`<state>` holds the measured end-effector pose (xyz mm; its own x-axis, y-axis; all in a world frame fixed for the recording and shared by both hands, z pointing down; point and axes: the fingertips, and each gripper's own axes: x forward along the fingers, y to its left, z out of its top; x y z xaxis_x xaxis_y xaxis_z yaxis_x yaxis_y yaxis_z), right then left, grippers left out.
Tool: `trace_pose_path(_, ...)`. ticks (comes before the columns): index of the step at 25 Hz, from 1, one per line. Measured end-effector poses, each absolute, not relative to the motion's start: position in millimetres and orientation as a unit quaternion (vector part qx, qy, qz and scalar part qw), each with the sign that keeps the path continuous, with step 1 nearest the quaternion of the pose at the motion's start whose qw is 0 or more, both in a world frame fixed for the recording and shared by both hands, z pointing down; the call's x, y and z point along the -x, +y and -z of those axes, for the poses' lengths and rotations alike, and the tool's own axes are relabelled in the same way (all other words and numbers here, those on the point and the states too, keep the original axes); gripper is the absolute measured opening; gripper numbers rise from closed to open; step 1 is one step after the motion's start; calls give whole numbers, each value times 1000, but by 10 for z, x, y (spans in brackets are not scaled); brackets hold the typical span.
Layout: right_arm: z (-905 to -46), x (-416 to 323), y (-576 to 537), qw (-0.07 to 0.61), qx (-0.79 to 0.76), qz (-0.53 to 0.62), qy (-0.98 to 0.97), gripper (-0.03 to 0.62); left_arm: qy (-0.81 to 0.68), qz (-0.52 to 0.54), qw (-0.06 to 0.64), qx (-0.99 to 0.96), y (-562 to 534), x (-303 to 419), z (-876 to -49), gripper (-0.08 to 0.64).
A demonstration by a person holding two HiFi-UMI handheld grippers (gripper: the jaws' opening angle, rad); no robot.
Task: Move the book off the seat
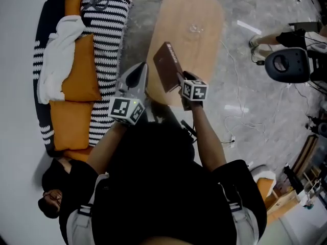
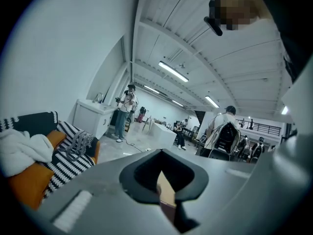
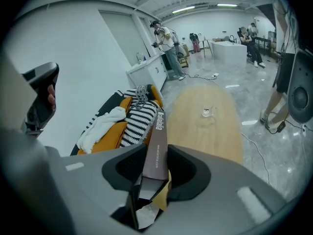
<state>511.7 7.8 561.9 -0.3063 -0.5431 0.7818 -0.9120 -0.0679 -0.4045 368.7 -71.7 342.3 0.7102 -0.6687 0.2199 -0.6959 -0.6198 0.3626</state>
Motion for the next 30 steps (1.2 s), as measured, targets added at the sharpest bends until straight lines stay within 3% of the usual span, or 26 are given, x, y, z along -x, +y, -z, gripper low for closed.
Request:
trace_pose_path(19, -6033, -5116, -209, 154, -578, -515, -613, 146, -347, -57, 239, -905, -1175, -3857, -3786, 6)
trace_pose_path(30, -6505, -5235, -353, 90, -592, -543, -589, 146, -332, -79, 251, -906, -1345, -4020, -4148, 6)
